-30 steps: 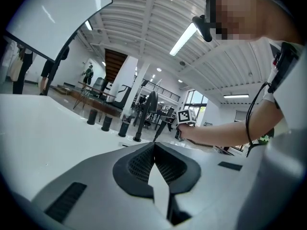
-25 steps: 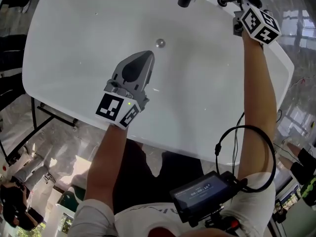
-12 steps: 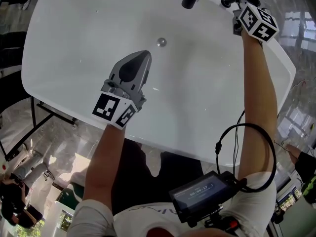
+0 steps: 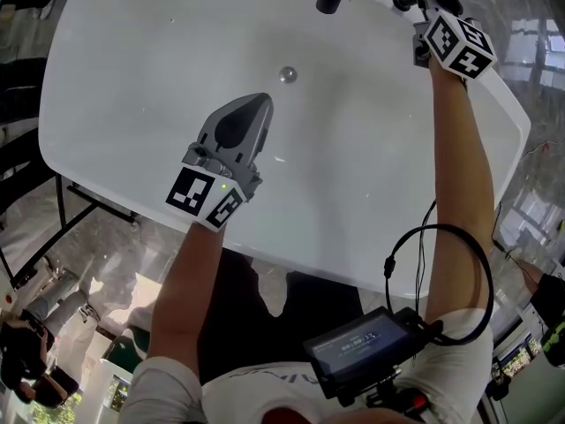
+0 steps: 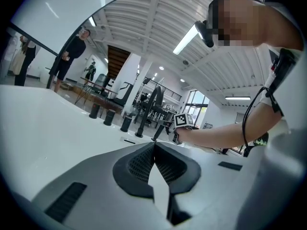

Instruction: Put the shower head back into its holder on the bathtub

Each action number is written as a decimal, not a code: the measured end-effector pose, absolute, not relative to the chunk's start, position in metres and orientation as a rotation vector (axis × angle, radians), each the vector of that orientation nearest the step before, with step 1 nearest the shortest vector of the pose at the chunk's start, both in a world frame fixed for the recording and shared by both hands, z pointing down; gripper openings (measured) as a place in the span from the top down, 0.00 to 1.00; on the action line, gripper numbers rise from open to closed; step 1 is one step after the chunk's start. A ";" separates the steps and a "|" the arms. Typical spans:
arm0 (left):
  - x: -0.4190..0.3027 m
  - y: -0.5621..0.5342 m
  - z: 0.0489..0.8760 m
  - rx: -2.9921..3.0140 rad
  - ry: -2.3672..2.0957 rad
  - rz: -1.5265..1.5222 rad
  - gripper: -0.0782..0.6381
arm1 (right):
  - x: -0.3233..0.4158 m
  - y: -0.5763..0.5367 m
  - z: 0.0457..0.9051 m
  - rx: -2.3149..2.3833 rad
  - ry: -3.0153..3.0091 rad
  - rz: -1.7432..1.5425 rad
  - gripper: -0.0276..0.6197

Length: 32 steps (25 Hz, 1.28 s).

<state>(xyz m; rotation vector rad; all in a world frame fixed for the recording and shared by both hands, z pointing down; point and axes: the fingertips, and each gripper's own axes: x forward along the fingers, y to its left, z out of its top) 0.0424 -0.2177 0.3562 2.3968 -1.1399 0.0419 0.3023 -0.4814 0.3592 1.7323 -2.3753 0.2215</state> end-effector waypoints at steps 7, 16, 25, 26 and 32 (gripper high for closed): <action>0.047 -0.212 0.360 2.397 -1.134 0.049 0.87 | 0.301 -0.486 0.366 1.703 -2.359 0.217 0.77; 0.050 -0.198 0.365 2.396 -1.113 0.057 0.87 | 0.298 -0.492 0.370 1.710 -2.336 0.216 0.77; 0.047 -0.194 0.375 2.399 -1.088 0.087 0.87 | 0.299 -0.493 0.362 1.719 -2.355 0.206 0.67; 0.046 -0.193 0.376 2.396 -1.092 0.085 0.87 | 0.299 -0.492 0.359 1.722 -2.359 0.193 0.67; 0.047 -0.185 0.363 2.400 -1.113 0.075 0.87 | 0.307 -0.477 0.315 1.767 -2.396 0.098 0.63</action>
